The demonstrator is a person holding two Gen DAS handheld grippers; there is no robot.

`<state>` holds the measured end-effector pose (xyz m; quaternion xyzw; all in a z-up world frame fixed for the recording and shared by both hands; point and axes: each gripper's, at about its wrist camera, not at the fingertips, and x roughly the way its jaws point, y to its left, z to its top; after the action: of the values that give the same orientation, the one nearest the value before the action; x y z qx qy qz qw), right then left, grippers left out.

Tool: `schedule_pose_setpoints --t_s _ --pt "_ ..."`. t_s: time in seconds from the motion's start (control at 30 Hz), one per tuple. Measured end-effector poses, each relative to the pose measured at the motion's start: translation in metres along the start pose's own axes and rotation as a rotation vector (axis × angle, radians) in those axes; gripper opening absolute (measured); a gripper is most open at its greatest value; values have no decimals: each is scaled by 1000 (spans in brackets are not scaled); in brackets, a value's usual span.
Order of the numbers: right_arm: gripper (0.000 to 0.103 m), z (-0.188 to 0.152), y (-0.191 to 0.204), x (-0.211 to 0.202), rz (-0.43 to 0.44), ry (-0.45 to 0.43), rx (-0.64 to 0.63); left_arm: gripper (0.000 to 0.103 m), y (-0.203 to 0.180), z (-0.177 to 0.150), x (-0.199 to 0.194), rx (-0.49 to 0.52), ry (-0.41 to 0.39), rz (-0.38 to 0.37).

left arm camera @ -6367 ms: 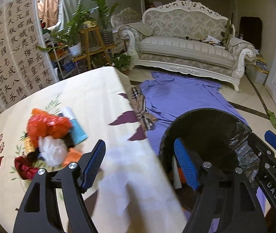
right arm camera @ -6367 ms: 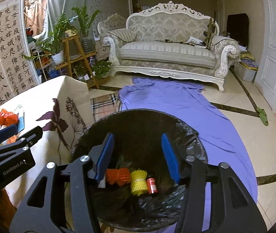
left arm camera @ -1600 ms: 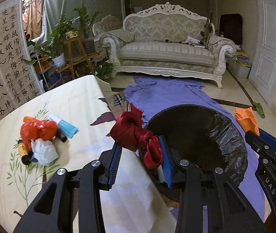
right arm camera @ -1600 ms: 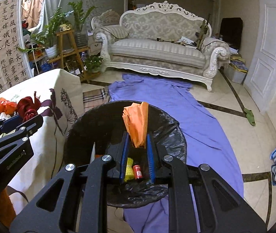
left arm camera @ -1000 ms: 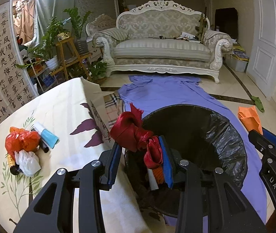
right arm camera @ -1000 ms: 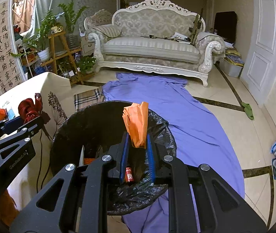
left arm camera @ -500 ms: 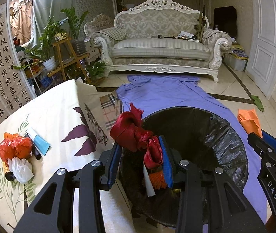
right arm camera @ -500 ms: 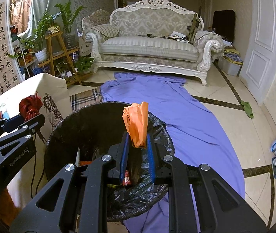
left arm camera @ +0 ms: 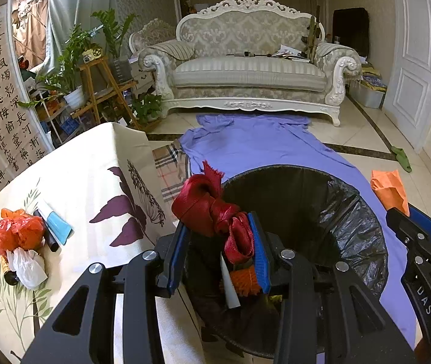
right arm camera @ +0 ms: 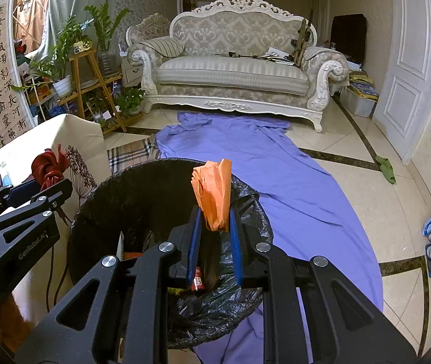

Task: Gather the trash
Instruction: 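Open both tools over the bin to drop the cloth and bag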

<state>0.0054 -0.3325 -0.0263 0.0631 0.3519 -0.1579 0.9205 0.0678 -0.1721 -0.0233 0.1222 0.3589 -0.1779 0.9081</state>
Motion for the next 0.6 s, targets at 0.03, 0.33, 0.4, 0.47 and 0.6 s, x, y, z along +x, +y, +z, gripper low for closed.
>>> schedule_pose_setpoints --t_s 0.03,0.33,0.4,0.47,0.6 --pt "18 0 0 0 0 0 0 39 0 0 0 0 0 0" --pt "18 0 0 1 2 2 3 40 0 0 0 3 1 -2" --pt "18 0 0 0 0 0 0 41 0 0 0 2 3 -2" --pt "18 -1 0 1 2 3 -1 48 -1 0 1 0 10 -3" --pt "20 -1 -4 3 3 2 4 57 -1 -2 1 -6 12 -8"
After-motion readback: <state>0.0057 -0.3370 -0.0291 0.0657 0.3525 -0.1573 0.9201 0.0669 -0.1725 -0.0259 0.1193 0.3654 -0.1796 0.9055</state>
